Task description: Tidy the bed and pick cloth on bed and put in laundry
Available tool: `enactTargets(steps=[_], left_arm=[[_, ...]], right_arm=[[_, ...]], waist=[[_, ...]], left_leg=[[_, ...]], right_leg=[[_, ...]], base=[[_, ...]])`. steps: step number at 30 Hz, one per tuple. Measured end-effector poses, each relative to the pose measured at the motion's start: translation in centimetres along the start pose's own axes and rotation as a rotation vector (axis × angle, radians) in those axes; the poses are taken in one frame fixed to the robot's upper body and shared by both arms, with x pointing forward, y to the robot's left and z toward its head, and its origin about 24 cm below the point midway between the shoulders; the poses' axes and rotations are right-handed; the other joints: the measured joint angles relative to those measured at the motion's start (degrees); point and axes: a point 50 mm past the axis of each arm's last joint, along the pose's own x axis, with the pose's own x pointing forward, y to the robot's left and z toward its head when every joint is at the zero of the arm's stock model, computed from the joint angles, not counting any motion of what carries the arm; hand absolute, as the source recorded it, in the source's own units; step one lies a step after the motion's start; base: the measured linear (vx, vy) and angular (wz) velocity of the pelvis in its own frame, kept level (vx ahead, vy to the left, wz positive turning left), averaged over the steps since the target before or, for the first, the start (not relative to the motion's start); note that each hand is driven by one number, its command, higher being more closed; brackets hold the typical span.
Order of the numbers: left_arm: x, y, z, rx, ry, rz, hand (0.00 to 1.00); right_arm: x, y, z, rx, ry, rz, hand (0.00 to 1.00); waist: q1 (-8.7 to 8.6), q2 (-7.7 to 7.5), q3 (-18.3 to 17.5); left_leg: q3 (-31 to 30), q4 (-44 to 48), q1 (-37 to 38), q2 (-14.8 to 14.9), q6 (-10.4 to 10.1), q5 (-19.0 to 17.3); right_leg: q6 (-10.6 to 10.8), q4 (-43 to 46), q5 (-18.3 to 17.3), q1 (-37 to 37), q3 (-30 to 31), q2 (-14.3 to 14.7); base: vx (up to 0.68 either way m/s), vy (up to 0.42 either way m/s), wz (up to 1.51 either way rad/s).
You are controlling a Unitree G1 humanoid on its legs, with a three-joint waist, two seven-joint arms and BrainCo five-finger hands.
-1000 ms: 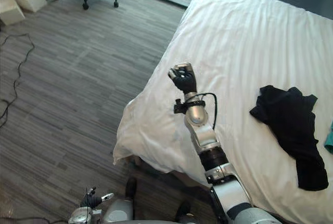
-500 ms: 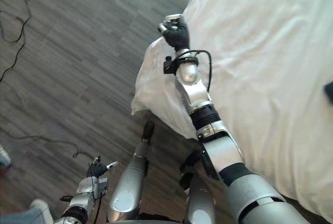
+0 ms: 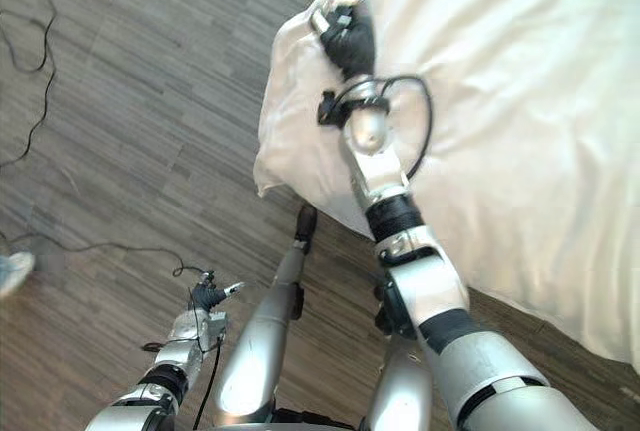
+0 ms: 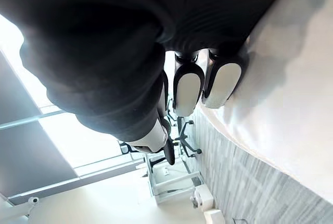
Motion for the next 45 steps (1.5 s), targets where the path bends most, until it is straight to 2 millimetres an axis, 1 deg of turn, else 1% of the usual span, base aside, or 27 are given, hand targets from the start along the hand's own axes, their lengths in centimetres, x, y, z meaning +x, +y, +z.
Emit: enactTargets(steps=[1,3,5,6,11,13,14,15,16,17,18,20,21,23,25,28,30,32,33,34,35,36,37,39,41,43,45], left_arm=[[0.0,-0.4,0.0,-0.001,0.003,-0.020,0.00],[-0.1,-0.9,-0.1,0.009,0.004,-0.039,0.00],[-0.2,-1.4,-0.2,0.037,0.003,-0.061,0.00],[-0.2,-1.4,-0.2,0.045,0.002,-0.066,0.00],[-0.5,-1.4,-1.1,0.072,0.033,-0.080,0.00],[-0.6,-1.1,-1.7,0.075,0.049,-0.082,0.00],[-0.7,-1.0,-1.9,0.077,0.054,-0.079,0.00],[-0.9,-0.6,-2.4,0.081,0.068,-0.072,0.00],[-1.0,-0.1,-3.0,0.089,0.086,-0.062,0.00],[-1.2,0.3,-3.4,0.095,0.102,-0.054,0.00],[-1.3,0.9,-4.0,0.105,0.129,-0.039,0.00],[-1.8,2.0,-5.4,0.120,0.176,-0.016,0.00],[-2.2,2.7,-6.2,0.128,0.201,-0.001,0.00],[-2.7,3.5,-7.0,0.142,0.224,0.013,0.00],[-2.8,3.5,-7.2,0.145,0.229,0.012,0.00],[-2.7,3.5,-7.0,0.145,0.221,0.013,0.00],[-2.6,3.5,-6.8,0.143,0.211,0.012,0.00],[-2.5,3.2,-6.4,0.135,0.195,0.005,0.00],[-2.4,3.0,-6.2,0.132,0.188,0.003,0.00],[-2.2,2.8,-5.8,0.127,0.171,-0.004,0.00],[-2.1,2.6,-5.5,0.125,0.160,-0.007,0.00],[-1.9,2.3,-4.9,0.132,0.137,-0.019,0.00],[-1.6,1.9,-4.2,0.132,0.115,-0.030,0.00],[-1.4,1.5,-3.7,0.122,0.094,-0.043,0.00],[-1.2,1.1,-3.3,0.112,0.084,-0.050,0.00],[-1.0,0.7,-2.6,0.107,0.056,-0.064,0.00],[-0.8,0.3,-2.2,0.110,0.043,-0.077,0.00]], right_arm=[[-1.0,0.9,-1.2,0.020,0.041,0.035,1.00],[-2.5,1.6,-2.8,0.029,0.099,0.083,1.00],[-4.3,2.3,-4.5,0.038,0.162,0.138,1.00],[-4.5,2.4,-4.7,0.041,0.171,0.146,1.00],[-5.8,3.1,-6.5,0.056,0.268,0.187,1.00],[-7.3,4.1,-8.7,0.056,0.427,0.226,1.00],[-8.0,4.2,-9.4,0.072,0.470,0.226,1.00],[-9.2,4.5,-10.2,0.107,0.530,0.223,1.00],[-9.8,4.7,-10.5,0.138,0.559,0.222,1.00],[-9.8,5.0,-10.3,0.167,0.556,0.228,1.00],[-9.2,5.6,-9.3,0.225,0.513,0.239,1.00],[-7.7,6.6,-6.7,0.355,0.395,0.252,1.00],[-6.8,7.4,-5.1,0.436,0.322,0.254,1.00],[-5.8,8.0,-3.2,0.522,0.234,0.251,1.00],[-5.3,7.3,-2.4,0.555,0.183,0.217,1.00],[-3.9,5.1,-1.7,0.570,0.130,0.119,1.00],[-2.6,3.4,-0.6,0.564,0.075,0.041,1.00],[-0.6,1.3,1.2,0.549,-0.005,-0.045,1.00],[-0.1,0.8,1.6,0.541,-0.021,-0.063,1.00],[0.9,-0.4,2.3,0.490,-0.048,-0.105,1.00],[1.2,-1.3,2.6,0.460,-0.059,-0.136,1.00],[1.7,-3.2,3.0,0.409,-0.069,-0.197,1.00],[1.7,-5.4,2.9,0.358,-0.068,-0.262,1.00],[1.4,-7.3,3.4,0.302,-0.104,-0.295,1.00],[1.3,-7.5,3.5,0.273,-0.112,-0.294,1.00],[1.0,-7.9,3.3,0.212,-0.108,-0.295,1.00],[0.5,-8.5,3.3,0.151,-0.112,-0.298,1.00]], waist=[[-0.83,-0.10,-0.04],[-1.76,-0.12,-0.02],[-2.19,-0.12,-0.02],[-2.25,-0.12,-0.01],[-1.96,-0.17,0.05],[-1.37,-0.18,0.05],[-1.20,-0.20,0.07],[-0.39,-0.28,0.11],[-0.12,-0.29,0.11],[-0.14,-0.32,0.09],[-0.13,-0.39,0.05],[-0.15,-0.73,-0.17],[-0.18,-1.32,-0.83],[-0.13,-2.07,-2.40],[-0.02,-2.16,-3.64],[-0.15,-2.04,-3.80],[-0.12,-1.45,-3.48],[-0.11,0.77,-2.26],[-0.04,1.53,-1.85],[0.02,3.31,-1.04],[0.03,4.30,-0.83],[0.39,5.97,-0.52],[1.00,7.26,-0.02],[1.13,8.19,0.53],[0.62,8.27,0.54],[-1.01,8.47,0.62],[-2.11,8.43,0.64]], left_leg=[[0.02,0.00,1.34,-0.02,0.18,-0.20],[0.52,-0.01,3.21,-0.09,0.19,-0.74],[0.69,-0.01,4.91,0.06,-0.16,-1.24],[0.61,-0.01,5.21,0.11,-0.12,-1.27],[-0.34,-0.03,7.99,0.44,-0.31,-1.61],[-0.57,-0.03,9.13,0.50,-0.40,-1.91],[-0.57,-0.04,9.38,0.52,-0.58,-2.14],[-0.49,-0.04,10.03,0.62,-0.62,-2.71],[-0.42,-0.04,10.68,0.72,-0.60,-2.91],[-0.41,-0.04,11.10,0.79,-0.65,-3.03],[-0.27,-0.04,12.07,0.91,-0.72,-3.29],[0.47,-0.05,13.82,1.14,-1.07,-3.92],[1.11,-0.05,14.59,1.35,-1.18,-4.15],[1.25,-0.04,14.83,1.70,-1.26,-4.25],[1.19,-0.04,14.80,1.84,-1.30,-4.26],[1.21,-0.02,14.17,1.82,-1.19,-4.16],[1.29,0.00,13.26,1.83,-1.22,-4.06],[1.91,0.01,12.06,1.76,-0.97,-3.68],[2.30,0.01,11.71,1.74,-1.05,-3.59],[2.54,0.01,10.58,1.56,-0.98,-3.24],[2.60,0.01,9.73,1.50,-0.72,-3.04],[2.83,0.00,7.93,1.47,-0.46,-2.62],[3.23,0.00,6.67,1.48,-0.68,-2.34],[4.43,0.00,5.83,1.44,-0.48,-2.15],[5.80,0.00,5.95,1.36,-0.48,-2.16],[6.18,-0.01,5.92,1.19,-0.49,-2.21],[6.90,-0.01,5.93,1.14,-0.27,-2.40]], right_leg=[[-0.02,-0.38,-0.03,1.19,0.40,0.11],[0.06,-0.67,-0.09,2.61,1.20,0.16],[0.06,-1.54,-0.07,4.49,1.33,0.49],[0.06,-1.68,-0.07,4.97,1.23,0.59],[0.17,-3.08,0.00,8.98,-0.02,1.11],[0.23,-3.53,-0.06,10.53,-0.37,1.23],[0.24,-3.64,-0.06,10.86,-0.41,1.27],[0.24,-4.09,-0.04,11.60,-0.46,1.42],[0.27,-4.81,0.04,12.64,-0.48,1.72],[0.25,-5.13,0.11,13.17,-0.52,1.87],[0.29,-5.63,0.18,14.22,-0.52,2.06],[0.40,-6.56,0.26,15.94,-0.27,2.35],[0.36,-7.10,0.33,16.61,0.03,2.58],[0.30,-7.86,0.39,16.93,0.26,3.12],[0.29,-8.25,0.38,17.24,0.02,3.39],[0.25,-8.35,0.43,16.57,-0.01,3.41],[0.11,-8.25,0.70,15.45,0.26,3.43],[-0.01,-8.15,1.30,13.83,1.10,3.38],[0.00,-7.77,1.45,13.15,1.50,3.27],[0.01,-7.17,1.58,11.44,2.11,2.98],[-0.01,-6.84,1.61,10.35,2.31,2.87],[-0.08,-6.05,1.71,7.97,2.84,2.74],[-0.15,-5.21,1.77,6.00,3.39,2.61],[-0.32,-4.53,1.93,4.04,4.71,2.47],[-0.43,-4.54,2.33,3.00,6.30,2.47],[-0.16,-5.50,3.09,2.58,7.61,2.61],[0.29,-6.83,3.91,2.72,8.24,2.83]], base=[[0.03,-0.067,-0.16],[0.01,-0.074,-0.19],[0.00,-0.067,-0.10],[0.00,-0.075,0.02],[0.00,-0.059,0.07],[0.01,-0.057,0.06],[0.01,-0.053,0.01],[0.03,-0.062,-0.02],[0.03,-0.061,-0.03],[0.04,-0.064,-0.05],[0.02,-0.043,-0.06],[0.03,-0.049,-0.16],[0.06,-0.058,-0.23],[0.06,-0.054,-0.12],[0.06,-0.050,0.04],[0.03,-0.043,-0.01],[-0.02,-0.024,-0.06],[-0.04,-0.016,-0.11],[-0.05,-0.008,-0.17],[-0.05,-0.003,-0.13],[-0.08,-0.007,-0.11],[-0.08,-0.017,-0.13],[-0.07,-0.027,-0.15],[-0.04,-0.048,-0.27],[-0.02,-0.056,-0.36],[0.00,-0.035,-0.24],[-0.01,-0.005,-0.18]])
